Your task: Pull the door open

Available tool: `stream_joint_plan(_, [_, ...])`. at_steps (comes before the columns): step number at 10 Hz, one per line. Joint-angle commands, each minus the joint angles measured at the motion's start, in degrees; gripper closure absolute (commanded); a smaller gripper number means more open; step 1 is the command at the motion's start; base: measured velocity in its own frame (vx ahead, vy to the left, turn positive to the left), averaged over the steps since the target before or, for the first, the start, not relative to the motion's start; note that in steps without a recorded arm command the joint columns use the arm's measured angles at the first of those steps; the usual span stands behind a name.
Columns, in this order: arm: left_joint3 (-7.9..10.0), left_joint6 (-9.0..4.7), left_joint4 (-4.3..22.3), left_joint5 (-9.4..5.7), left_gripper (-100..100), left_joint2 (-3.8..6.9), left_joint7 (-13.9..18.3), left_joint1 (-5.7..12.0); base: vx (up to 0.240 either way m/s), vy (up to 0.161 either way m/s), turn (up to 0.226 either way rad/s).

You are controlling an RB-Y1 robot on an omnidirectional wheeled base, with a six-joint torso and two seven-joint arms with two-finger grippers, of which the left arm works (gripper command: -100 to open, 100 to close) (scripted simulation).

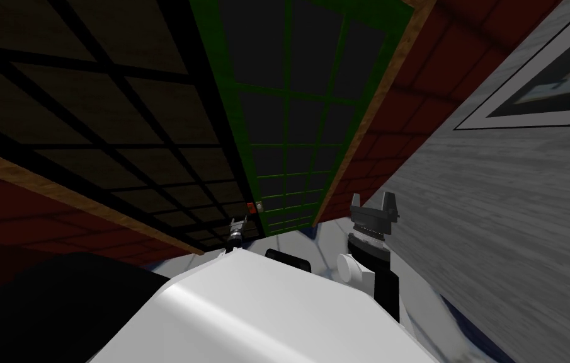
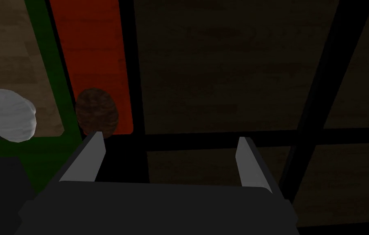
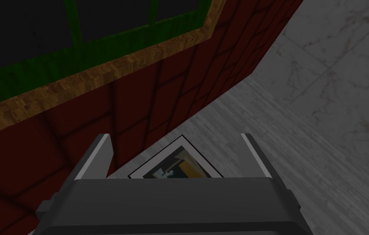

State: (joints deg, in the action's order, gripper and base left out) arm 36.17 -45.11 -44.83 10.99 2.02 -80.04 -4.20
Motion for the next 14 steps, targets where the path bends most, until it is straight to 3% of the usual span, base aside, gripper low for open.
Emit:
stream_joint_plan(1, [-0.76,0.30,-1.03,0.25,-100,-0.70,-0.01,1.27,0.199,0.043,-0.128])
stream_joint_plan(3, [-1.50,0.17,-1.40,0.47,-100,-1.22,-0.04,2.85,0.185,0.045,-0.069])
stream_joint_plan(4, [-1.21,0.01,-0.56,0.37,-100,-0.88,0.07,2.15,0.065,0.010,-0.022])
stream_joint_plan(5, [-1.21,0.01,-0.56,0.37,100,-0.88,0.07,2.15,-0.013,-0.006,0.010])
stream_joint_plan(10, [-1.21,0.01,-0.56,0.37,100,-0.88,0.07,2.15,-0.008,-0.006,-0.006])
stream_joint_plan(11, [-1.08,0.11,-0.05,0.03,100,-0.72,1.07,1.07,-0.104,-0.028,0.016])
stream_joint_plan(14, [-0.83,0.16,0.22,-0.25,100,-0.48,1.67,0.34,-0.138,-0.055,0.044])
